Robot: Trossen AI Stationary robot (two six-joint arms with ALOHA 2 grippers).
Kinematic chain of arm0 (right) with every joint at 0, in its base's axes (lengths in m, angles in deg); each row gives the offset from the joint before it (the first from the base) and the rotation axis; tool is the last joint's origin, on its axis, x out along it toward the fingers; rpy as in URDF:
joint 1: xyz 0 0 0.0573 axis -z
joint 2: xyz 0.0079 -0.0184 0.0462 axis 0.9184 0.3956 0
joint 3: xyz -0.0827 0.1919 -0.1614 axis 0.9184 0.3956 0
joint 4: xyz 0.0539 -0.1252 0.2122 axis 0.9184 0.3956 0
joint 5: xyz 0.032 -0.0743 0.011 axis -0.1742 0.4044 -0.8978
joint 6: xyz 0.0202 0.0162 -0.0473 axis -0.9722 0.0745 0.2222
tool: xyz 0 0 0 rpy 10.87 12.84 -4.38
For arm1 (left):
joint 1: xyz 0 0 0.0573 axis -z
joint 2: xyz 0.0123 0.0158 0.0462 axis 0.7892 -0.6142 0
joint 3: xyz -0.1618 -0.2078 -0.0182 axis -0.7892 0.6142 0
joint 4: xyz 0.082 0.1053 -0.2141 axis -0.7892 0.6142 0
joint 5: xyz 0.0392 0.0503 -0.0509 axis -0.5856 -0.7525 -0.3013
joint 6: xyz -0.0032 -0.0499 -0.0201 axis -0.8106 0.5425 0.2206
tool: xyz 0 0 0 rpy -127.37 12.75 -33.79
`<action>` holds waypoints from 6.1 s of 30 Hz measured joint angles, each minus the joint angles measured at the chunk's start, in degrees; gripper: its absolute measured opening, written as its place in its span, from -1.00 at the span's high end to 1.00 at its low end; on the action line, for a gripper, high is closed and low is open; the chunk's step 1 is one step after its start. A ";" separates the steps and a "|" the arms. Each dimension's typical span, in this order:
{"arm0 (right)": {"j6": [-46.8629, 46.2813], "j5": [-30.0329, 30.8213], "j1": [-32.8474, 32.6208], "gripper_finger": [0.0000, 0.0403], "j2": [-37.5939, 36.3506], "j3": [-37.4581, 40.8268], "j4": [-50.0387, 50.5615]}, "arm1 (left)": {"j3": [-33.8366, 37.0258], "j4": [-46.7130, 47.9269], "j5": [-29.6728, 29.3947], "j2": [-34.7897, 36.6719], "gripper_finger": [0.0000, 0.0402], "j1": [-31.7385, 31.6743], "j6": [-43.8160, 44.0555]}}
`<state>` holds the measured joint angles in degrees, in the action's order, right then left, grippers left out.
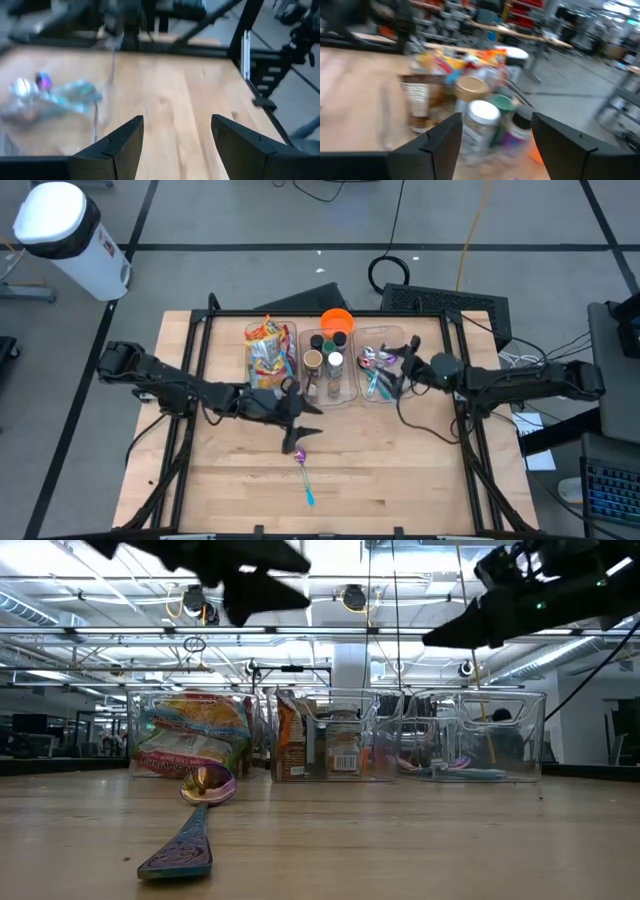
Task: Pick & Place Food Item
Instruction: Put the purple spoon into the right transparent bin
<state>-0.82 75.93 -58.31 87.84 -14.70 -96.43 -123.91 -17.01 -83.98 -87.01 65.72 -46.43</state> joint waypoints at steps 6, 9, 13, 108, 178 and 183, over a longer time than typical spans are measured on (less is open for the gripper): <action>-0.04 0.21 -8.06 -0.10 0.00 0.00 -2.42 | 4.85 0.46 -6.09 -0.04 -0.20 5.45 9.00; -0.06 0.26 -10.92 -0.08 0.00 0.00 -4.00 | 9.22 0.61 -12.18 -0.07 -0.20 8.95 14.51; -0.06 0.33 -13.04 -0.07 0.00 0.00 -5.95 | 14.59 0.01 -14.88 -1.27 -0.20 12.97 27.68; -9.95 -6.73 -20.11 0.84 36.98 -21.94 -10.62 | -19.98 19.22 -37.77 -3.21 0.97 9.02 -13.99; 6.15 -1.09 -25.96 1.00 30.21 -10.27 -38.76 | -11.02 -28.97 1.82 -16.44 0.24 -3.68 -19.55; 6.41 0.07 -26.14 1.00 30.21 -10.27 -38.72 | -10.99 -27.22 1.86 -15.55 0.30 -3.66 -19.30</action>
<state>5.59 75.99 -84.45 118.04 -24.97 -135.15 -134.90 -44.23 -82.12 -102.56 62.06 -65.74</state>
